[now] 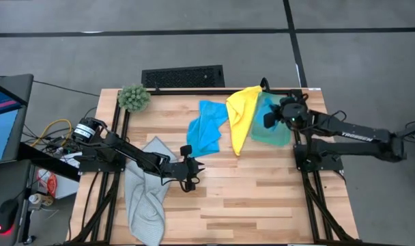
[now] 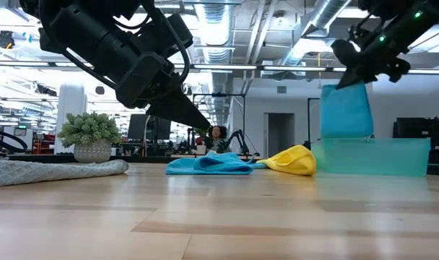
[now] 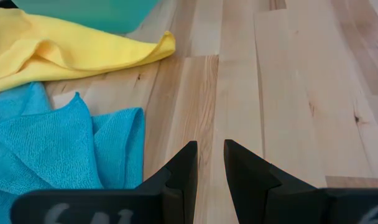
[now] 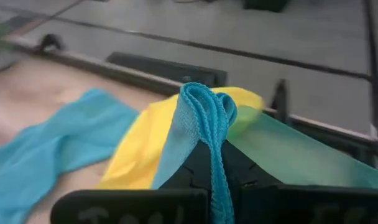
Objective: Fold microfiber towels
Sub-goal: Put the folded microfiber cloth in the bin
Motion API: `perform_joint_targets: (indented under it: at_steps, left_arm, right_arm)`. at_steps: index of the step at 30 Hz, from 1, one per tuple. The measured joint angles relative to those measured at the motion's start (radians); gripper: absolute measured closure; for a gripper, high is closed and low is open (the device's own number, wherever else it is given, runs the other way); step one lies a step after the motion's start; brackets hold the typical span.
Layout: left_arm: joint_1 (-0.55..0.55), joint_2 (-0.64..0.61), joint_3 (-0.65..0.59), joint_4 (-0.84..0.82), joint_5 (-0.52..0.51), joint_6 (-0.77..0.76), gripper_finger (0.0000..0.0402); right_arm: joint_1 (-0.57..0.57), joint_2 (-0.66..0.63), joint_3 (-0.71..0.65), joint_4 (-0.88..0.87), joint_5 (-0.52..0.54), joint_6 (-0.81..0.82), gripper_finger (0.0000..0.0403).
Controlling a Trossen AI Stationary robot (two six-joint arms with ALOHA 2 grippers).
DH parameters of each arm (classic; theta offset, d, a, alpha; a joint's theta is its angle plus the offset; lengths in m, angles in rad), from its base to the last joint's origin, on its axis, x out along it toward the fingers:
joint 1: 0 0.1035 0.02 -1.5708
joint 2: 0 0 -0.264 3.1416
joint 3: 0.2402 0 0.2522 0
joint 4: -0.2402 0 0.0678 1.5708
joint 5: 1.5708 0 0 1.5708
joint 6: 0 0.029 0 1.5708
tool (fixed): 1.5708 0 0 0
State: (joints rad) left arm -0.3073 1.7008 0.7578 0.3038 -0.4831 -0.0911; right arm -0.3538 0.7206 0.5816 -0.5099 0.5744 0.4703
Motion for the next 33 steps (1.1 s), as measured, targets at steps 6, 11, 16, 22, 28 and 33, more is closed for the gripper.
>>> perform_joint_targets:
  at_steps: [6, 11, 16, 22, 28, 33]
  left_arm:
    - [0.0, 0.0, 0.0, 0.0, -0.011, -0.012, 0.0329]
    - [0.0, 0.0, 0.0, 0.0, -0.02, -0.018, 0.0329]
    - [0.0, 0.0, 0.0, 0.0, -0.02, -0.002, 0.0329]
    - [0.0, 0.0, 0.0, 0.0, -0.021, 0.021, 0.0329]
    - [0.0, 0.001, 0.0, 0.0, -0.022, 0.023, 0.0329]
    - [0.0, 0.001, 0.0, 0.0, -0.022, 0.023, 0.0329]
  right_arm:
    - [-0.146, 0.03, 0.0, 0.046, 0.0, 0.119, 0.0381]
    - [-0.222, 0.115, 0.0, 0.061, 0.038, 0.332, 0.0381]
    - [-0.231, 0.24, 0.0, 0.086, 0.1, 0.507, 0.0381]
    - [-0.23, 0.394, 0.0, 0.116, 0.176, 0.709, 0.0381]
    - [-0.251, 0.52, 0.0, 0.129, 0.215, 0.821, 0.0381]
    - [-0.264, 0.573, 0.0, 0.122, 0.213, 0.775, 0.0372]
